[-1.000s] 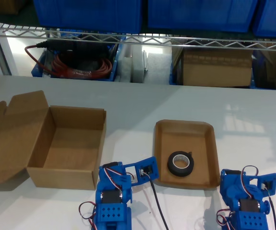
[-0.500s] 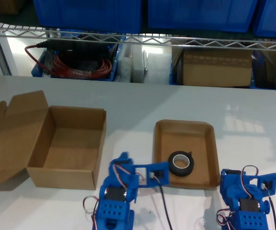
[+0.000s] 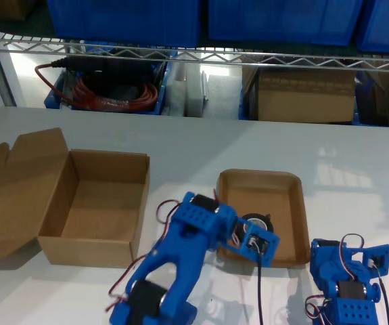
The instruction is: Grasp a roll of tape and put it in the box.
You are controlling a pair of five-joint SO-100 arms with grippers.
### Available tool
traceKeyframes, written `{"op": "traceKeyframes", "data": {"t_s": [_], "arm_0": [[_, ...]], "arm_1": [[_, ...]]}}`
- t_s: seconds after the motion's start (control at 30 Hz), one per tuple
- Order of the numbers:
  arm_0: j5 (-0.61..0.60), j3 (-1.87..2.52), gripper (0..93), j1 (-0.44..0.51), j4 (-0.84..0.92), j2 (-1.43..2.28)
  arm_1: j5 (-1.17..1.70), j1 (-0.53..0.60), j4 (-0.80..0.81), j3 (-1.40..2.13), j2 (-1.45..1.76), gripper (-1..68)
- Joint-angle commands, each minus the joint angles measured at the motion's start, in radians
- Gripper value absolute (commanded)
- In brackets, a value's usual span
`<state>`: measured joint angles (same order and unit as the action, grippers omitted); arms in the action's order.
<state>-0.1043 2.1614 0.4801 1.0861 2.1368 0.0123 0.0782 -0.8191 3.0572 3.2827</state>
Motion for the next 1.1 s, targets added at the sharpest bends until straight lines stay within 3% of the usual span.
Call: {"op": "traceKeyframes", "data": {"t_s": [0.0, 0.33, 1.07], "arm_0": [[-0.029, -0.112, 26.3, 0.043, -0.005, -0.074], [-0.049, -0.318, 25.7, 0.112, -0.015, -0.373], [-0.032, -0.632, 21.1, 0.120, -0.025, -0.845]], "arm_1": [[-0.003, 0.003, 0.005, 0.012, 0.005, 0.3], [-0.003, 0.003, 0.005, 0.012, 0.005, 0.3], [-0.003, 0.003, 0.005, 0.012, 0.005, 0.3]]}}
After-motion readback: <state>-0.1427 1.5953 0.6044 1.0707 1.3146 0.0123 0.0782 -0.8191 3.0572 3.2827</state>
